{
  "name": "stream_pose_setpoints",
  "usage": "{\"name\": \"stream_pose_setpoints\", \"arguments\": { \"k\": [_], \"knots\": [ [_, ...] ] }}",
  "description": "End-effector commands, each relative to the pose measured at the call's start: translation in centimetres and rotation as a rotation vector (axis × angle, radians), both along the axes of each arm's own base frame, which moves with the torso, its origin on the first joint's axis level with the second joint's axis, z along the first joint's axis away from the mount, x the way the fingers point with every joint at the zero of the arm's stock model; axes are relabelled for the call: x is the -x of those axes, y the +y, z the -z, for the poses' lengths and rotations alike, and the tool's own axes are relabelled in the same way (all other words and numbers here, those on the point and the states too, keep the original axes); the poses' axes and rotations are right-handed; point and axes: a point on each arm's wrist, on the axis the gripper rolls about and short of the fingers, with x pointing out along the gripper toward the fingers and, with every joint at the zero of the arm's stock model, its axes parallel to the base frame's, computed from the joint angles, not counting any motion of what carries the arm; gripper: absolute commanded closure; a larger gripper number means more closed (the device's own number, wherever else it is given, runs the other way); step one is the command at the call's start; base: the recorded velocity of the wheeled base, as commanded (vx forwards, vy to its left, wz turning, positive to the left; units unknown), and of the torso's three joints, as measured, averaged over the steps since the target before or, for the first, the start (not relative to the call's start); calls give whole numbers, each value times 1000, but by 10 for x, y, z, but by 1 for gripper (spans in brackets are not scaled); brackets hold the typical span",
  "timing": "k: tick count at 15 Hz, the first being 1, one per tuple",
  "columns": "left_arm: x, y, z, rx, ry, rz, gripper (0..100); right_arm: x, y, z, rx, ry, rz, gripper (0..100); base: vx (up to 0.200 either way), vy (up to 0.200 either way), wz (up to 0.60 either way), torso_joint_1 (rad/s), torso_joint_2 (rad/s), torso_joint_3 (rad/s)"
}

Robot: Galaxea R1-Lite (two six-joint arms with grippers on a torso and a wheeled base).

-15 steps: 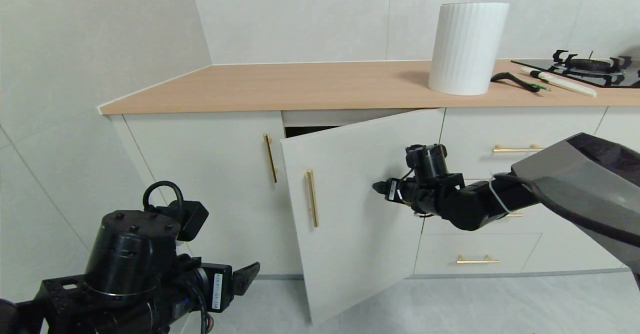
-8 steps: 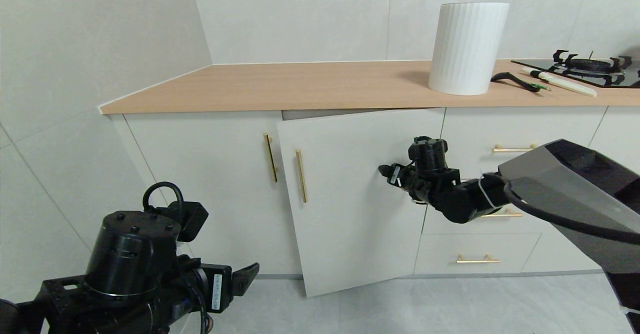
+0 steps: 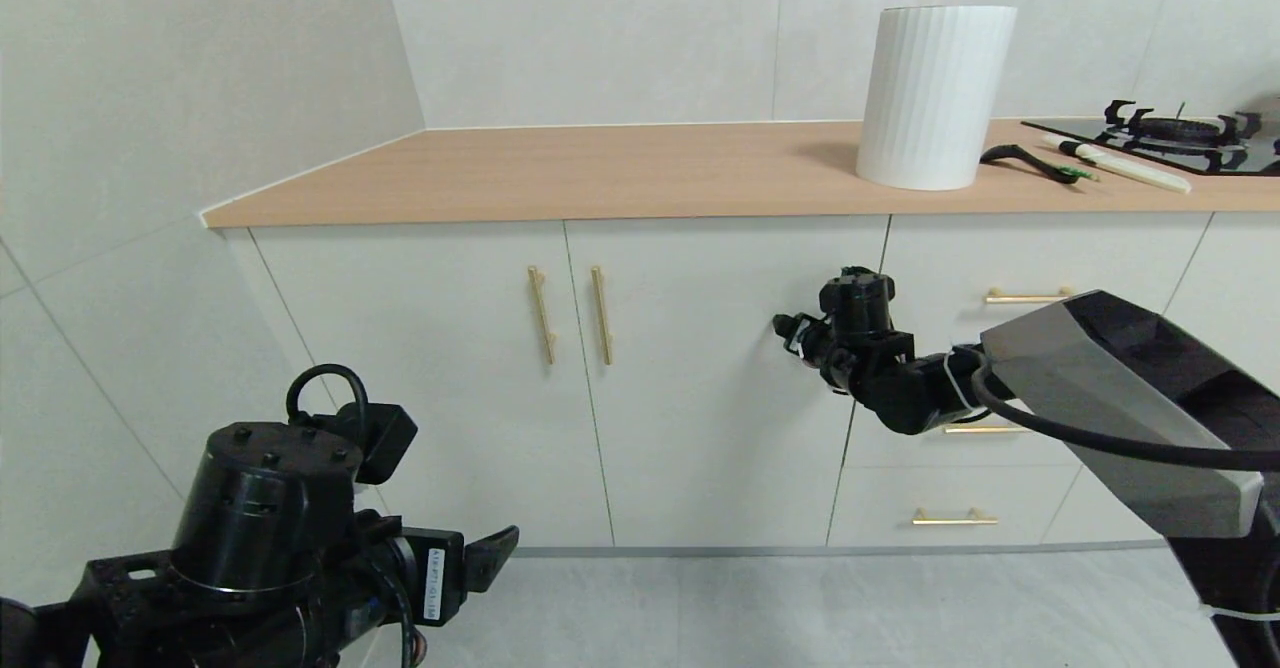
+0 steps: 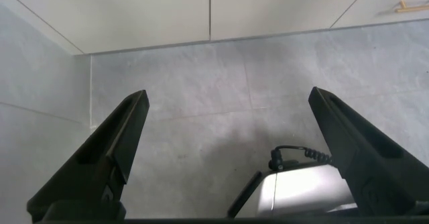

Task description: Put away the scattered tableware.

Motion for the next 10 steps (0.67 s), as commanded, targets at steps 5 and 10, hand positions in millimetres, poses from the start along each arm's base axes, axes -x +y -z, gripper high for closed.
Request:
{"name": "stream_pose_setpoints", "arguments": {
  "k": [5,10],
  "knots": [
    [0,0,0,0,-1,-2,0,-1,-3,-1,0,-8,22,0,0,0,0,0,0,0],
    [5,6,-9,14,-41,-22,0,69,-8,-53,-29,41,-173,0,0,0,0,0,0,0]
  ]
}}
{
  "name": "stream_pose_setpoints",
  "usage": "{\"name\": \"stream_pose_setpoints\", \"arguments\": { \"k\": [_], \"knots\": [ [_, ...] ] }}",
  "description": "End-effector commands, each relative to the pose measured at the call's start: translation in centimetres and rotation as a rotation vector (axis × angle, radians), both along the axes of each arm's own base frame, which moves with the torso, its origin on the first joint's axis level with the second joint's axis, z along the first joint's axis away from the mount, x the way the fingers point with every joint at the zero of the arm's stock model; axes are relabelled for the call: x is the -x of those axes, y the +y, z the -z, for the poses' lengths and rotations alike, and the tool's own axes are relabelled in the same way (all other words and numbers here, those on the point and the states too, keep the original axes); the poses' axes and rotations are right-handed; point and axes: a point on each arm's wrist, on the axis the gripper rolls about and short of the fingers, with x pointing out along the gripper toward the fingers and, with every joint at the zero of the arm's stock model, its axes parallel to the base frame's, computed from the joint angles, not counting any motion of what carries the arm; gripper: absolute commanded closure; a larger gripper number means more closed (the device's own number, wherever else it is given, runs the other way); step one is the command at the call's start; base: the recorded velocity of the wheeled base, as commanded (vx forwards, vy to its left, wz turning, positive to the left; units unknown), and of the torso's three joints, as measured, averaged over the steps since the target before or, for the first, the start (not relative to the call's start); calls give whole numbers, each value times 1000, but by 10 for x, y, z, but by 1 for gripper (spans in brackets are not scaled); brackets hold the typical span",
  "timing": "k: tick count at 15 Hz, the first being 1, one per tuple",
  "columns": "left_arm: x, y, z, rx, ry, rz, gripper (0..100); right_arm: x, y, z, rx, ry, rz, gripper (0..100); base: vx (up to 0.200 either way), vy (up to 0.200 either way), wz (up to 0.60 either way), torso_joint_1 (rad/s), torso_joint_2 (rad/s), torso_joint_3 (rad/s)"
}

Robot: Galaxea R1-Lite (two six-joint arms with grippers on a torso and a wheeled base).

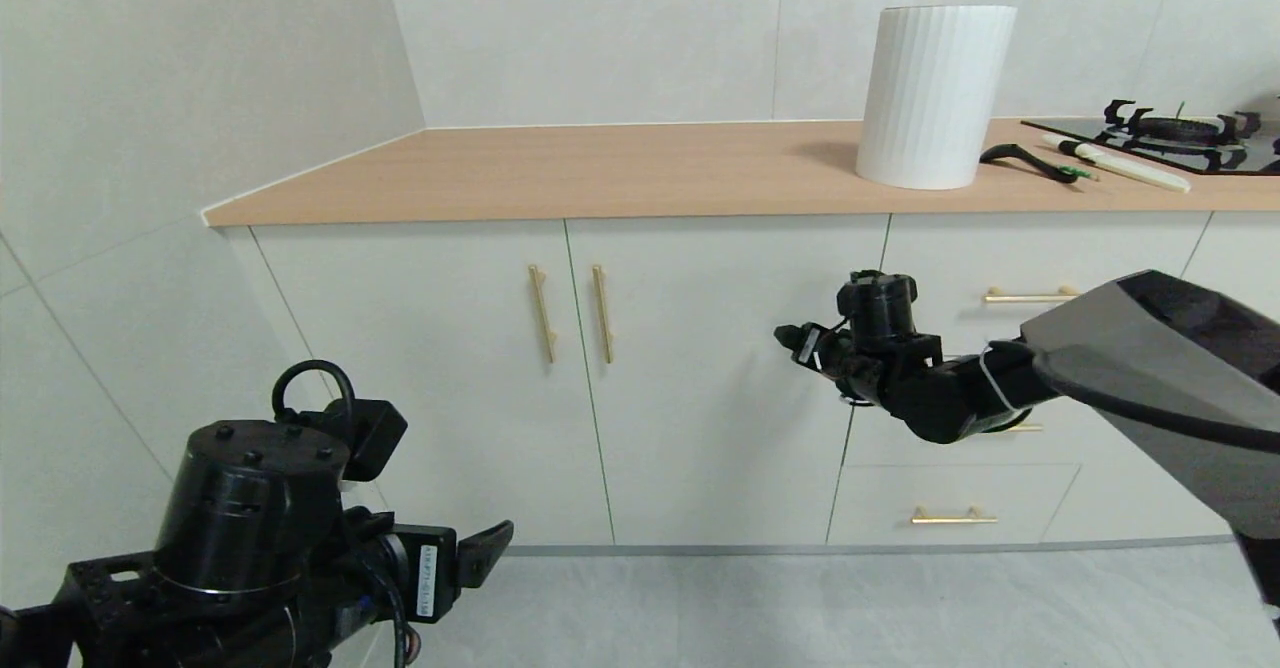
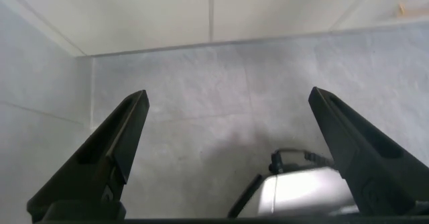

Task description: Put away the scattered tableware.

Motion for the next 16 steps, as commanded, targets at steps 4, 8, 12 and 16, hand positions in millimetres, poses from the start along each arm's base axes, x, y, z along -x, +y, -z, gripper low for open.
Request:
{"name": "stream_pose_setpoints", "arguments": {
  "k": [4,8,12,16],
  "knots": [
    [10,8,-12,17,-60,-15,0,123,-19,-109,-16,-176,-77,0,0,0,0,0,0,0],
    [35,25,-18,6,-141,-106,0,265,-91,-158,167,-420,8,0,0,0,0,0,0,0],
    [95,73,-20,-71,-307,-229,0,364,-162,-143,332,-560,283,0,0,0,0,0,0,0],
    [164,109,-16,-243,-481,-354,0,446,-187,-123,403,-598,385,0,0,0,0,0,0,0]
  ]
}}
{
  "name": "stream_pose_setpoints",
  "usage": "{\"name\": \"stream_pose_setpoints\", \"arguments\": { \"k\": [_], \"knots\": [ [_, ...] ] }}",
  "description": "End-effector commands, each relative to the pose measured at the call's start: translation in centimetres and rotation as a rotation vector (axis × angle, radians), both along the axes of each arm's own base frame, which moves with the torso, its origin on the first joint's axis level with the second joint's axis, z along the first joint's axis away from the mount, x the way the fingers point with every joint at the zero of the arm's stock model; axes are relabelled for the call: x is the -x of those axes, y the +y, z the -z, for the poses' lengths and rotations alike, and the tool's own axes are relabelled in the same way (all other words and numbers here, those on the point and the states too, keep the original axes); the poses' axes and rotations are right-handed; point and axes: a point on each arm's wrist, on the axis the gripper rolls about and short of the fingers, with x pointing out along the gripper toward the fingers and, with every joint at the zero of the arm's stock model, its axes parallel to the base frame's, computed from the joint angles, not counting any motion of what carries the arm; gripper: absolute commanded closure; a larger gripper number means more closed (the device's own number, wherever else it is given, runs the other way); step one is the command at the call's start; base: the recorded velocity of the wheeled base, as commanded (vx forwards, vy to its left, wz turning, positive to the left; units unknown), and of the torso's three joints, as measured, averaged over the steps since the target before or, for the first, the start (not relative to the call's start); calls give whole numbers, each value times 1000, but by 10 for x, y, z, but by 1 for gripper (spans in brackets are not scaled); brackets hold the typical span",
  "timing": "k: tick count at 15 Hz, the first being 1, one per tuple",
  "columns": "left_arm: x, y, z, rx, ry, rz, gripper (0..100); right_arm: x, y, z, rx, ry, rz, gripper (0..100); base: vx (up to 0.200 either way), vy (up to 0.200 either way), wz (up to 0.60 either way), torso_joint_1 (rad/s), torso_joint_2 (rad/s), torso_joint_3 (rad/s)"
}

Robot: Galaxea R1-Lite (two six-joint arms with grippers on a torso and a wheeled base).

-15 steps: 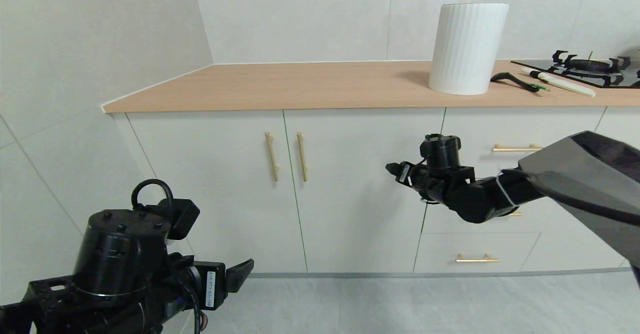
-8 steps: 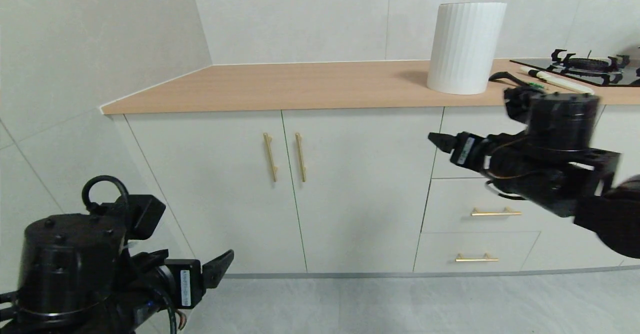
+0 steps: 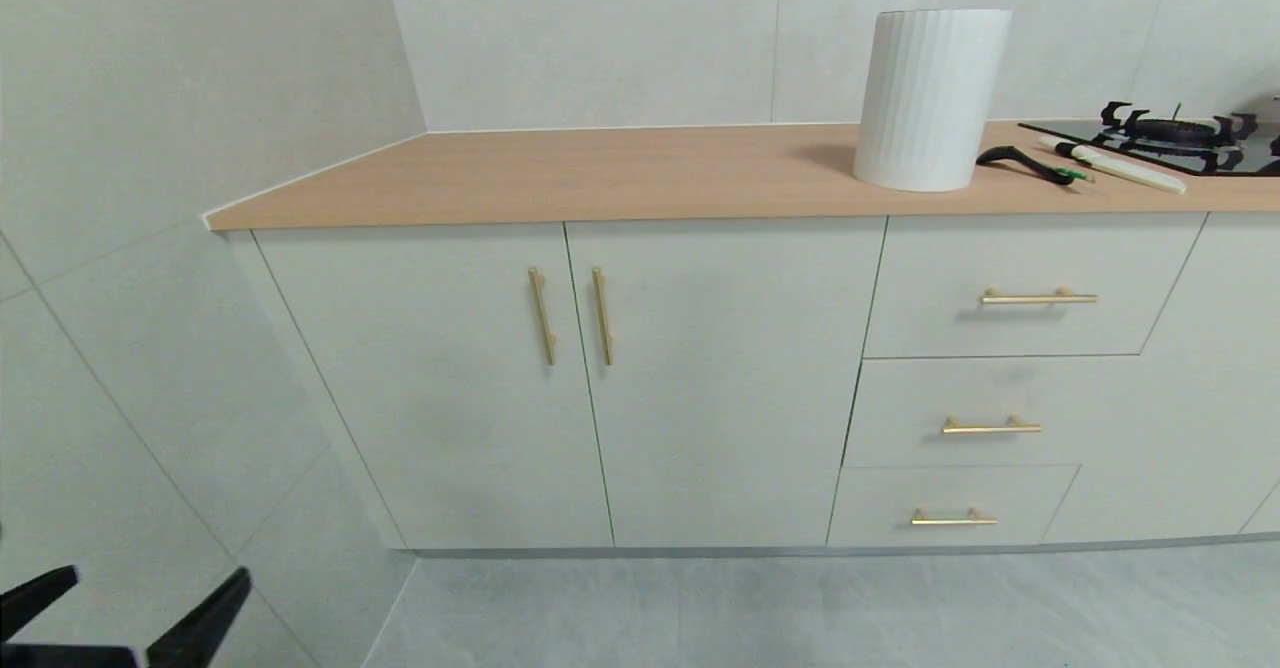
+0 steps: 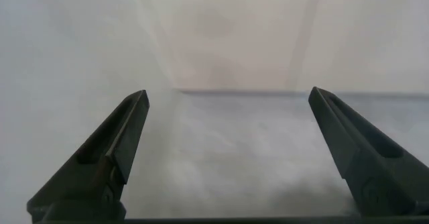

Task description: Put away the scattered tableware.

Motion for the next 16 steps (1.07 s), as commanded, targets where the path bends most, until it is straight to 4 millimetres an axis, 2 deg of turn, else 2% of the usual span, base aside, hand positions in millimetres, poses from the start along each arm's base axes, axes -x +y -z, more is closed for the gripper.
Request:
{"name": "stream_pose_setpoints", "arguments": {
  "k": [1,2,6,9,10,12,15,16],
  "knots": [
    [71,29,14,-97,-177,-176,0,94,-26,39,43,-89,143,0,0,0,0,0,0,0],
    [80,31,18,-108,-180,-192,0,107,-27,51,50,-66,172,0,0,0,0,0,0,0],
    [96,30,31,-108,-230,-307,0,124,-19,77,43,-71,287,0,0,0,0,0,0,0],
    [106,27,48,-130,-264,-358,0,123,-19,80,-1,-79,274,0,0,0,0,0,0,0],
    [105,27,55,-124,-248,-363,0,123,-19,92,5,-84,236,0,0,0,0,0,0,0],
    [101,27,67,-71,-226,-379,0,118,-18,101,-31,-60,165,0,0,0,0,0,0,0],
    [97,26,71,-15,-268,-318,0,102,-17,132,-4,36,147,0,0,0,0,0,0,0],
    [95,25,72,-6,-281,-260,0,94,-16,151,42,95,101,0,0,0,0,0,0,0]
  ]
}}
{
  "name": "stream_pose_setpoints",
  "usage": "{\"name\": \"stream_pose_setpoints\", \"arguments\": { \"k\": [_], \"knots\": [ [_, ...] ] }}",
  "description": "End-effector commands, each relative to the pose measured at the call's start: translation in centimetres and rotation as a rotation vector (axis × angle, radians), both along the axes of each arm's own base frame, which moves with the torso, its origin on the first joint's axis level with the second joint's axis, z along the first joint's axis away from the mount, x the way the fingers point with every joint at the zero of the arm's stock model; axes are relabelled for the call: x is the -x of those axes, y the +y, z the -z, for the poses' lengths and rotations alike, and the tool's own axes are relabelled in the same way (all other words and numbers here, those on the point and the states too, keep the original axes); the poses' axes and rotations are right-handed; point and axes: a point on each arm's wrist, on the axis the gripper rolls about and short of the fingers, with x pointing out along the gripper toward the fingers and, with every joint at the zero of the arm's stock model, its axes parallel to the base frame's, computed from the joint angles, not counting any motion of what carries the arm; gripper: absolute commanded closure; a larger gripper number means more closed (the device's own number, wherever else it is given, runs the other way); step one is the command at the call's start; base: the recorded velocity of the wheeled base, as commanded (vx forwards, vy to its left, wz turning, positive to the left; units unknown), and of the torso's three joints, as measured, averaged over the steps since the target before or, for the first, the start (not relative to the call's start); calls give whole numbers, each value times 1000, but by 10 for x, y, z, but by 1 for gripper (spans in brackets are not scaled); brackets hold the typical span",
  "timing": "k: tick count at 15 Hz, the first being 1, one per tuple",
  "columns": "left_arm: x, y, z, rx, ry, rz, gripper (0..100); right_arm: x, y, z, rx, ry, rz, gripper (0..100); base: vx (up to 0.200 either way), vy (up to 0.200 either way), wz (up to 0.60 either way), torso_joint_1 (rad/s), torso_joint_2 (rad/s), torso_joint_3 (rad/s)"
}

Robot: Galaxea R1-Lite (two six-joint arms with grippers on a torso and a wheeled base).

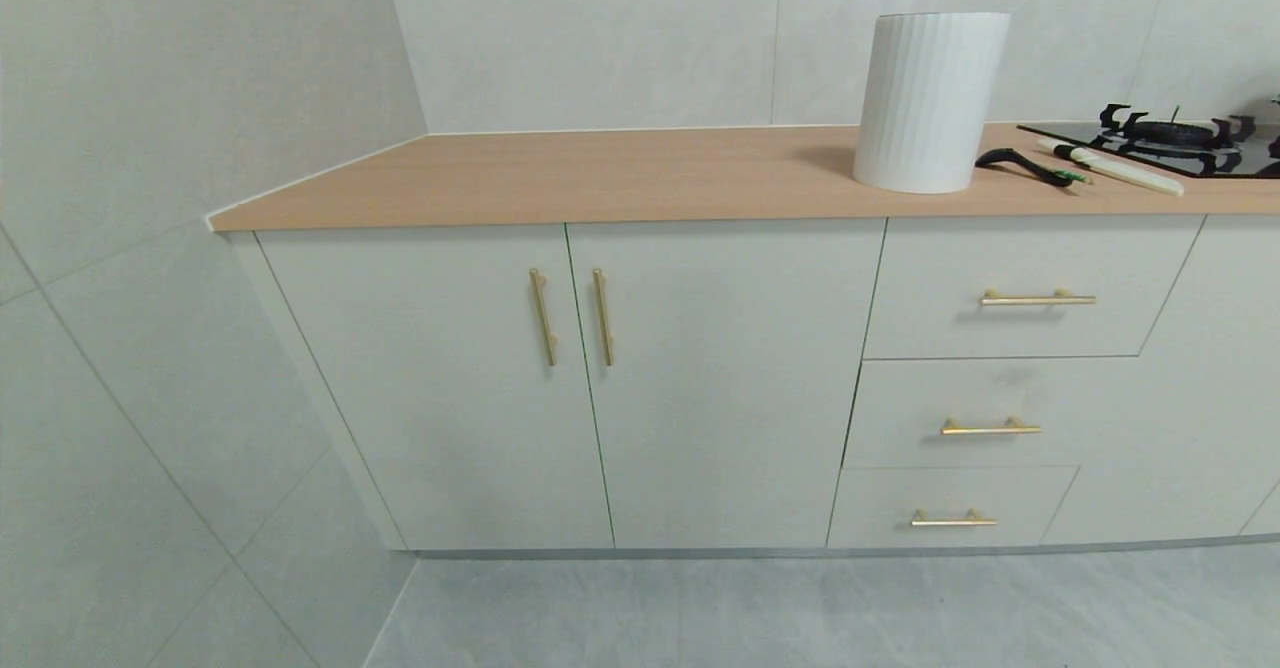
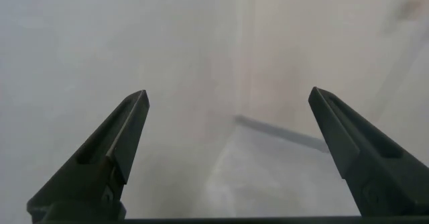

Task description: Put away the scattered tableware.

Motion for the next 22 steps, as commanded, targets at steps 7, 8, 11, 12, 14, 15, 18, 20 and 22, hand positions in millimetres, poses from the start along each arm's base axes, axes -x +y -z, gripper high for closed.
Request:
{"name": "stream_pose_setpoints", "arguments": {
  "k": [7,8,11,12,14,15,18,20,22],
  "knots": [
    [-6,-9,9,21,-17,413,0,-12,6,35,135,165,-257,0,0,0,0,0,0,0],
    [-6,-9,9,18,-17,413,0,-12,6,33,163,148,-274,0,0,0,0,0,0,0],
    [-6,-9,9,16,-16,415,0,-12,6,34,174,146,-277,0,0,0,0,0,0,0],
    [-6,-9,9,13,-16,416,0,-12,6,34,134,142,-274,0,0,0,0,0,0,0],
    [-6,-10,9,-47,-1,438,0,-12,6,34,128,142,-268,0,0,0,0,0,0,0],
    [-6,-10,9,-54,0,448,0,-12,6,34,126,142,-268,0,0,0,0,0,0,0],
    [-6,-10,9,12,-10,449,0,-12,6,34,126,142,-268,0,0,0,0,0,0,0],
    [-6,-10,9,-14,-5,449,0,-12,6,34,126,142,-265,0,0,0,0,0,0,0],
    [-6,-10,9,-26,-3,452,0,-12,6,34,126,142,-265,0,0,0,0,0,0,0]
  ]
}}
